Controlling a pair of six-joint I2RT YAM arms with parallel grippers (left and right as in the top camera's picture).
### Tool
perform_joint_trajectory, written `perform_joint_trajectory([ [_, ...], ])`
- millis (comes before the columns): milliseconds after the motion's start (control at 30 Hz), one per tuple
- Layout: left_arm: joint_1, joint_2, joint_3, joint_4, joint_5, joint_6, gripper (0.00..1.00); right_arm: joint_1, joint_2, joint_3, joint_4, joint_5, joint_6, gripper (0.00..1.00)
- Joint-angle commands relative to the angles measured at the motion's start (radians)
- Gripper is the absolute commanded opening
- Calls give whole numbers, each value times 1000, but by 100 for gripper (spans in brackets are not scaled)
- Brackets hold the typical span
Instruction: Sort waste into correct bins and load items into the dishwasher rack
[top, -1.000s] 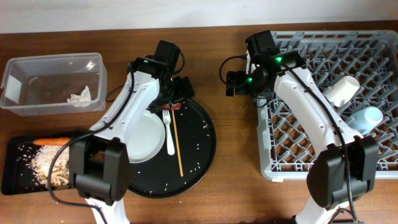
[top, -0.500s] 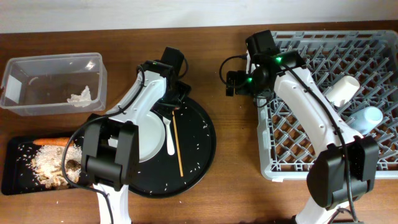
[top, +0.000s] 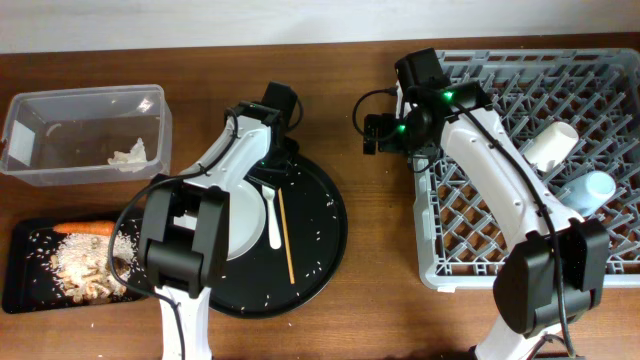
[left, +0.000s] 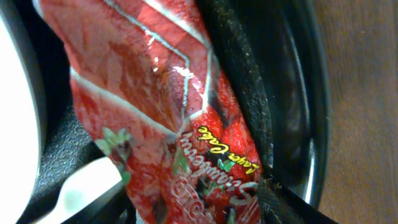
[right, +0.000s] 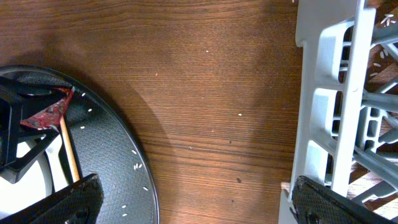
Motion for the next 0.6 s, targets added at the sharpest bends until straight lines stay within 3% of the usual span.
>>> perform_joint_trajectory([
  [0, 5, 8, -10, 0, 6, -13, 60, -5, -10, 15, 0, 6, 8, 99],
  [467, 5, -5, -10, -8, 6, -8, 37, -5, -10, 15, 0, 6, 8, 99],
  [567, 5, -22, -10, -8, -1, -8, 25, -5, -10, 15, 0, 6, 8, 99],
])
